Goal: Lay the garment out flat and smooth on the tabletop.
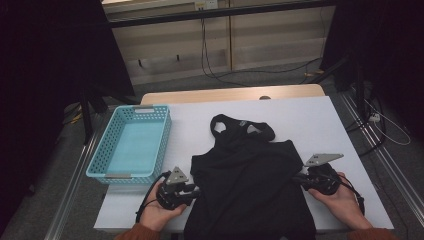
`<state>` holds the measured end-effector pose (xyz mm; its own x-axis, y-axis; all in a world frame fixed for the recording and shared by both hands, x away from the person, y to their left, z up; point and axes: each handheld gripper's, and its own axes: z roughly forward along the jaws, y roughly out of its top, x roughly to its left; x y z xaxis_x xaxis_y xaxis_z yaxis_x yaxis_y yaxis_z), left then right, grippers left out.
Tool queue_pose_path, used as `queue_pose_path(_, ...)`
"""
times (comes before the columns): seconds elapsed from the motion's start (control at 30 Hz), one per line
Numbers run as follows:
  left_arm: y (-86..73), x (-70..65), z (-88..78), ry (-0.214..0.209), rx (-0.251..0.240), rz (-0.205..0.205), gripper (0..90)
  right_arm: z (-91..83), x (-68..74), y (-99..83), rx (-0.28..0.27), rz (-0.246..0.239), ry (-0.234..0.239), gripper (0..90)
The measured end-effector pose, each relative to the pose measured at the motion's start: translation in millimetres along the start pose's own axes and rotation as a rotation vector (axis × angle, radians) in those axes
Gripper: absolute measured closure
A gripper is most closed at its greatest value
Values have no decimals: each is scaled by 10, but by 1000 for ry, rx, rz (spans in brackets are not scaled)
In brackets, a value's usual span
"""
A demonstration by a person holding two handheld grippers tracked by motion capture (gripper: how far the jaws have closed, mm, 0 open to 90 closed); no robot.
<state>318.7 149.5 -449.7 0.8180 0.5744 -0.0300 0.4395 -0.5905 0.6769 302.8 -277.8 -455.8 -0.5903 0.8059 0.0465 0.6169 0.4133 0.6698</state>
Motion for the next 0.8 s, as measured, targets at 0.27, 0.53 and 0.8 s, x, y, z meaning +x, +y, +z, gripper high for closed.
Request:
queue_pose_path(0.27,7,-93,37,-35,23,26,893,-195,-46,-142,28,-10,-55,900)
queue_pose_path(0.53,-114,-30,-131,-13,63,-8,900,-420,-24,-363,42,-22,-85,900)
queue_pose_path(0.8,-274,-27,-341,8,65,-49,900,-517,16,-407,-5,-41,-71,812)
